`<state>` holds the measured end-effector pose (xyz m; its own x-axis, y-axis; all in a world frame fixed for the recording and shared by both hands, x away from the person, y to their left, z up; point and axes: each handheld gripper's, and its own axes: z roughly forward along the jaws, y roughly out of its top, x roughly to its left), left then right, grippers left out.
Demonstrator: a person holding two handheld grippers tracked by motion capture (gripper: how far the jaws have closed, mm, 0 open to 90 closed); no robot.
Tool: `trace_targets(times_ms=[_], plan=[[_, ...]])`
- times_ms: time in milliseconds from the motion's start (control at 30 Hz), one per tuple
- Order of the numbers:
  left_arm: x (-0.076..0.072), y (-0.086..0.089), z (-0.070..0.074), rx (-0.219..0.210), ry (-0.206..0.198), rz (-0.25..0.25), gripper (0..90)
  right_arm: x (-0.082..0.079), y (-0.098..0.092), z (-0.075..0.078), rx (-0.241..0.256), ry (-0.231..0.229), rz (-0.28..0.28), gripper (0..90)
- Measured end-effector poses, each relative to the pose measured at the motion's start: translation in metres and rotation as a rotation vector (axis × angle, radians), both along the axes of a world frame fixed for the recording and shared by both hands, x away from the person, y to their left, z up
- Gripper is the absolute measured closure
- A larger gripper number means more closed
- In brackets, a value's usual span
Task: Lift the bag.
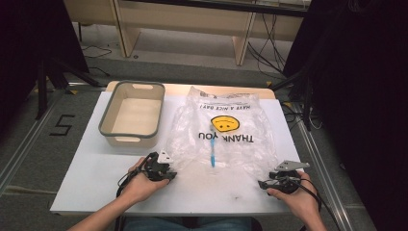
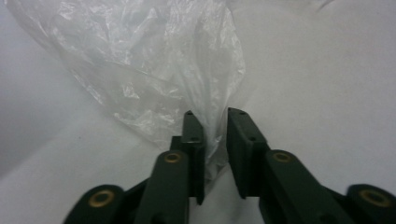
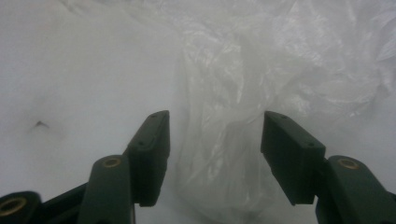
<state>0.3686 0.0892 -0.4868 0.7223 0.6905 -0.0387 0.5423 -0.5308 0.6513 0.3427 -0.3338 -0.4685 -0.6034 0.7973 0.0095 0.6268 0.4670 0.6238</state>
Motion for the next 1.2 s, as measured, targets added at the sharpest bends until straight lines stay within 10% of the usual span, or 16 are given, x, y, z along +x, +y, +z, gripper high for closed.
trace_targets(times_ms=[567, 1200], plan=[[-0.001, -0.001, 0.0, 0.024, -0.042, -0.027, 89.2, 0.008, -0.005, -0.003, -0.036, 0.029, -0.013, 88.0], [-0.005, 0.01, 0.035, -0.057, -0.223, 0.017, 89.4, 0.002, -0.006, 0.022, -0.01, -0.164, -0.11, 89.9]])
